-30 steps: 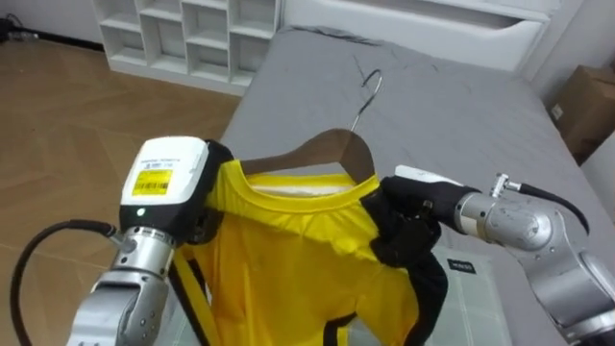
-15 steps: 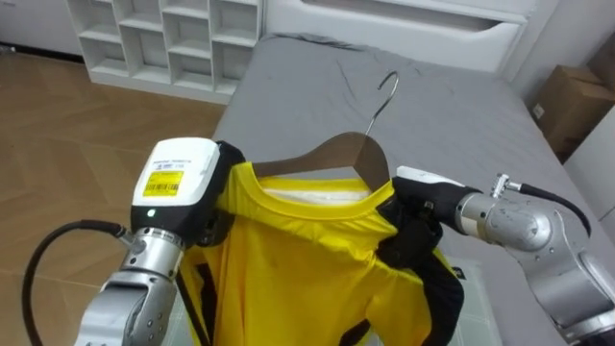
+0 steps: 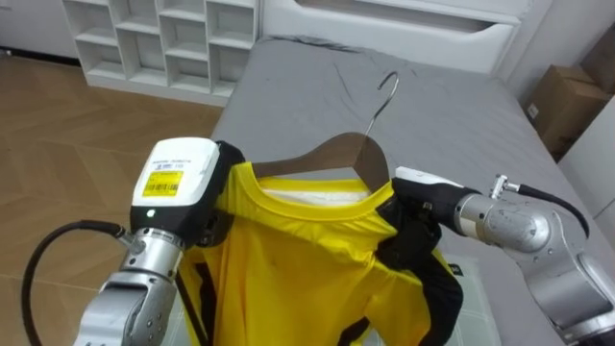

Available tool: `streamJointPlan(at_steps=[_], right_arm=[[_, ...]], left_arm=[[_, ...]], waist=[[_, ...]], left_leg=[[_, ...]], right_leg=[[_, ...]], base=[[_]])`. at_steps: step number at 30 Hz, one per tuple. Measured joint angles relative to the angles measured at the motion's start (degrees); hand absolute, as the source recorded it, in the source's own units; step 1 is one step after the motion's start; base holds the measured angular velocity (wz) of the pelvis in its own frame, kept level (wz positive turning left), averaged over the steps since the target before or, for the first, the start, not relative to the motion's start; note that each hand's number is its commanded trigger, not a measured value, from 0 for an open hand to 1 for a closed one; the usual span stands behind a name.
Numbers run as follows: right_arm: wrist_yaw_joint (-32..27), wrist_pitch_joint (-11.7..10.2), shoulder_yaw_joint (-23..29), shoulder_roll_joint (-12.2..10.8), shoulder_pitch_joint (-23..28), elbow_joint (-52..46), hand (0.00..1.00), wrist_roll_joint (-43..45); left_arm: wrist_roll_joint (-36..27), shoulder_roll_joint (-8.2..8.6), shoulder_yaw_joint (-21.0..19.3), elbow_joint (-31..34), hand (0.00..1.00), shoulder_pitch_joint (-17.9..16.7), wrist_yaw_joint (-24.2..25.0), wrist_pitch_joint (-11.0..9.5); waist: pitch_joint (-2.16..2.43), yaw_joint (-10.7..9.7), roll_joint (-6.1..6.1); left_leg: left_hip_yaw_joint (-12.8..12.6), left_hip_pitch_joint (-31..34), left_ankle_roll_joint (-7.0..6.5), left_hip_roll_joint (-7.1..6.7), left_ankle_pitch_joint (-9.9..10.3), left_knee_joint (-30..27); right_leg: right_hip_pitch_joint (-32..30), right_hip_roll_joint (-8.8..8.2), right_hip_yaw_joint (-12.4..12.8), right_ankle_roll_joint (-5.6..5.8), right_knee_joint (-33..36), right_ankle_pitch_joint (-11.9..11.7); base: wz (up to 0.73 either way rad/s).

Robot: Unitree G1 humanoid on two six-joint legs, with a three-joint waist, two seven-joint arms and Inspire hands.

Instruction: Hang clothes

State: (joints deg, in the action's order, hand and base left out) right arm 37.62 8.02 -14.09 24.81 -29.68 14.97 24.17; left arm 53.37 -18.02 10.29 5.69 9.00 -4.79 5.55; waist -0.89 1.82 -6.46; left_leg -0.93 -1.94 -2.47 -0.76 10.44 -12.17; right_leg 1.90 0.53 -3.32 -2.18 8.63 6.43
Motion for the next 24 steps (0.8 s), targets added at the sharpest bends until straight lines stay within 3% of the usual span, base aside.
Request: streamJointPlan(at_steps=[4,9,24], right_arm=[[0.00,0.02,0.04,0.00,0.48,0.00,1.00,0.45],[0.02,0.06,0.28,0.00,0.53,0.00,1.00,0.97],[0.14,0.77,4.23,0.03,6.84,-4.69,1.00,1.54]], left_arm=[[-5.08,1.57,-0.48,-0.02,0.00,0.00,0.00,-0.01],[-7.31,1.90,-0.79,-0.28,0.00,-0.01,0.00,-0.02],[-23.99,1.85,-3.68,-3.03,0.00,-0.20,0.09,0.67]], waist=[[0.04,-0.08,1.06],[0.09,-0.16,1.96],[0.10,-0.67,2.00]], left_leg=[[-0.15,0.17,-0.02,-0.08,0.01,0.14],[-0.33,0.16,-0.03,0.03,0.01,1.40],[-0.56,-0.29,-0.09,0.03,-0.05,1.45]], right_leg=[[-0.24,-0.04,0.04,0.10,0.15,0.06],[-1.44,0.59,0.11,0.06,1.26,0.04],[-1.66,0.64,0.13,-0.01,2.16,0.00]], base=[[0.00],[0.00],[0.00]])
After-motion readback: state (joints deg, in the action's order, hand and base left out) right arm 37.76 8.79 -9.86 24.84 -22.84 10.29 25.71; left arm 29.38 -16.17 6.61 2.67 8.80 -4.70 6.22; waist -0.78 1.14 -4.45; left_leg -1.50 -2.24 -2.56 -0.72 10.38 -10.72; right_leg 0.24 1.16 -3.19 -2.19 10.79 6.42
